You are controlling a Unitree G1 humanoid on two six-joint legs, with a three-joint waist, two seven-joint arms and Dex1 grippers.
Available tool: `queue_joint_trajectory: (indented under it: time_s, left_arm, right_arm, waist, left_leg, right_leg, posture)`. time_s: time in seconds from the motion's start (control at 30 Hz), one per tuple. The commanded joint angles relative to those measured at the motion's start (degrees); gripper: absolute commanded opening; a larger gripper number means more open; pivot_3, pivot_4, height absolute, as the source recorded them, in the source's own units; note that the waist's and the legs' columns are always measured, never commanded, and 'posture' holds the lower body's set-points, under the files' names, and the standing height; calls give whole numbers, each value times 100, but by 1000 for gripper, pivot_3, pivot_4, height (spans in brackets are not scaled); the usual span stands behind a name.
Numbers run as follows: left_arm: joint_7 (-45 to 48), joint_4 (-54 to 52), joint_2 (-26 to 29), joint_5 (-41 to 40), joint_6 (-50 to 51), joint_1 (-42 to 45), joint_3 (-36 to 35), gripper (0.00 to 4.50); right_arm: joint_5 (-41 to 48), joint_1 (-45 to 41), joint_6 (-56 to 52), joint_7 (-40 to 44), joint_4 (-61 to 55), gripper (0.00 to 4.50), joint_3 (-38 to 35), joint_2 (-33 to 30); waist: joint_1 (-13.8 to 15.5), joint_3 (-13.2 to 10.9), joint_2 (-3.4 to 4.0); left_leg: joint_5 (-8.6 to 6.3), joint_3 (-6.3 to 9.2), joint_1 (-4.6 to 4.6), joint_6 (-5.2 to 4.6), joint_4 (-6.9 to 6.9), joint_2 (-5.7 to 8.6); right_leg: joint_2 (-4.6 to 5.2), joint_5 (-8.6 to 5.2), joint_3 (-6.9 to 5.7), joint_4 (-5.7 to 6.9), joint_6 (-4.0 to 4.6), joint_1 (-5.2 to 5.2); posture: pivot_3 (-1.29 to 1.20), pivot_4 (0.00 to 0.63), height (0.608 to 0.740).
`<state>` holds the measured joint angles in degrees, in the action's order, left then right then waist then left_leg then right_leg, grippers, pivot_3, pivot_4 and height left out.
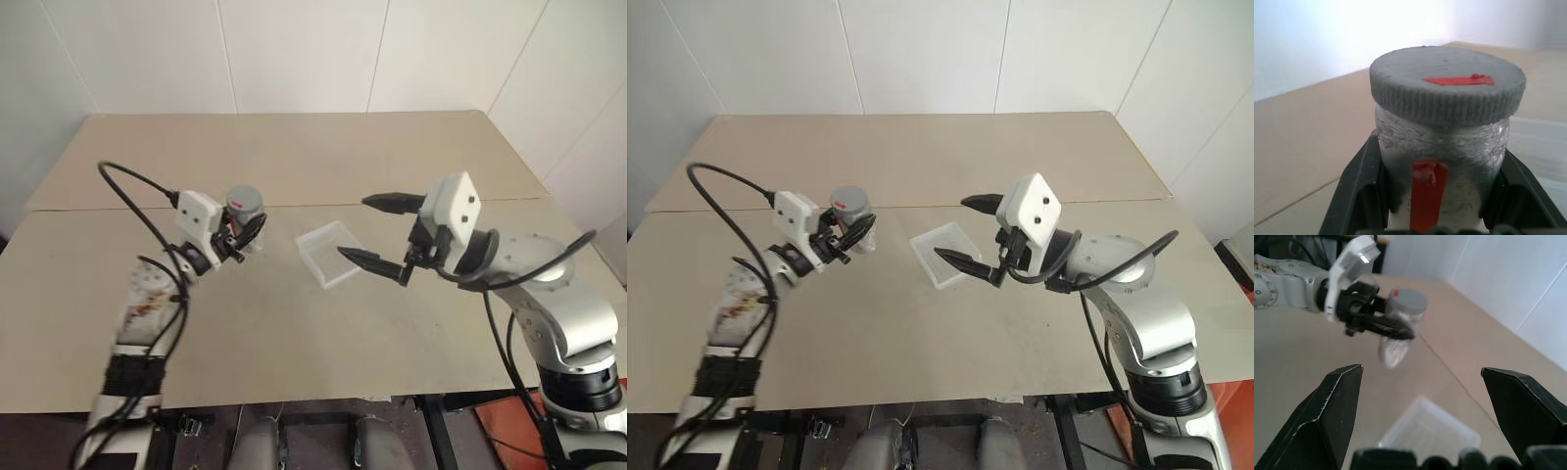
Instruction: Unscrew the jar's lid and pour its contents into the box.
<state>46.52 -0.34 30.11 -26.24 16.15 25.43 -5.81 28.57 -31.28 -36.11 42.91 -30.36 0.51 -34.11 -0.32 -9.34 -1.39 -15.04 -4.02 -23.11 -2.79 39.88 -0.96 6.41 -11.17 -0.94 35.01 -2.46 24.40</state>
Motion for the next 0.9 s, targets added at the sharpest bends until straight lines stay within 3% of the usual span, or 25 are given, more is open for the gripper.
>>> queue_joint_trajectory:
  time_s: [0.03,0.3,0.73,0.83,0.9]
  left_arm:
    - [2006,63,457,-841,176,372,104,1931]
    - [3063,992,62,-698,43,1395,645,1931]
    - [3526,1517,-280,-375,-340,1881,756,1931]
    - [3564,1456,-259,-365,-321,1856,746,1931]
    - [3674,1428,-216,-372,-294,1834,747,1931]
  right_arm:
    - [585,-418,-513,-294,-179,4500,31,391]
    - [1182,-1335,-1657,-1024,67,4500,287,1201]
    - [864,-1611,-1702,-1183,630,4500,669,1303]
    - [876,-1623,-1630,-1113,713,3928,602,1294]
    - [879,-1632,-1469,-918,777,3235,580,1252]
  waist:
    - [4,0,1]
    - [40,0,1]
    - [-24,-1,1]
    - [-24,-1,1]
    - [-26,-1,1]
  left_leg:
    - [0,1,-3,0,1,0]
    - [0,3,-11,-2,4,5]
    - [-2,5,-25,-5,3,2]
    - [-2,6,-26,-6,3,2]
    - [-2,6,-26,-6,3,2]
  right_leg:
    - [-1,0,-5,-1,0,0]
    - [-3,0,-11,5,0,-4]
    - [-8,-1,-14,4,-3,1]
    - [-8,-1,-14,3,-4,1]
    - [-8,-1,-13,3,-4,1]
  posture:
    - [0,150,740]
    - [0,150,740]
    - [0,150,740]
    - [0,150,740]
    - [0,150,740]
